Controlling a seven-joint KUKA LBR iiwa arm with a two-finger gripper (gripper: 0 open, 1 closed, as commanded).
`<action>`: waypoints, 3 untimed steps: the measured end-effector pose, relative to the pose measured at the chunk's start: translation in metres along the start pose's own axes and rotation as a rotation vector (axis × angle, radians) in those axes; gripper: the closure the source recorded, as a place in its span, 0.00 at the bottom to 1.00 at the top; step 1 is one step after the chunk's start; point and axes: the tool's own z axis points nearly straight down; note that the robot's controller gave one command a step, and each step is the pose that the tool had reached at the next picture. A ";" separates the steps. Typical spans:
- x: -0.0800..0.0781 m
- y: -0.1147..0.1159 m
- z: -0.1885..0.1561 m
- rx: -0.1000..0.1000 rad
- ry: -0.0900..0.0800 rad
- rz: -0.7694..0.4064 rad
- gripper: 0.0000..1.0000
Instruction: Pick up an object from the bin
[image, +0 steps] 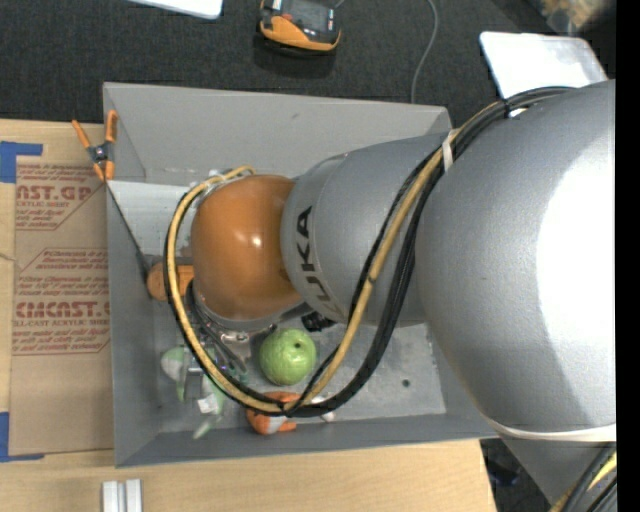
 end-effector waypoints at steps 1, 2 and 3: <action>0.000 0.001 -0.032 0.000 0.001 0.000 1.00; 0.000 0.001 -0.072 -0.002 -0.001 -0.001 1.00; 0.000 0.002 -0.093 -0.003 -0.002 -0.001 1.00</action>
Offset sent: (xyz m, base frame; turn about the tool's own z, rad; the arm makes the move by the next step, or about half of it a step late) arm 0.0004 0.0004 0.0782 -0.0001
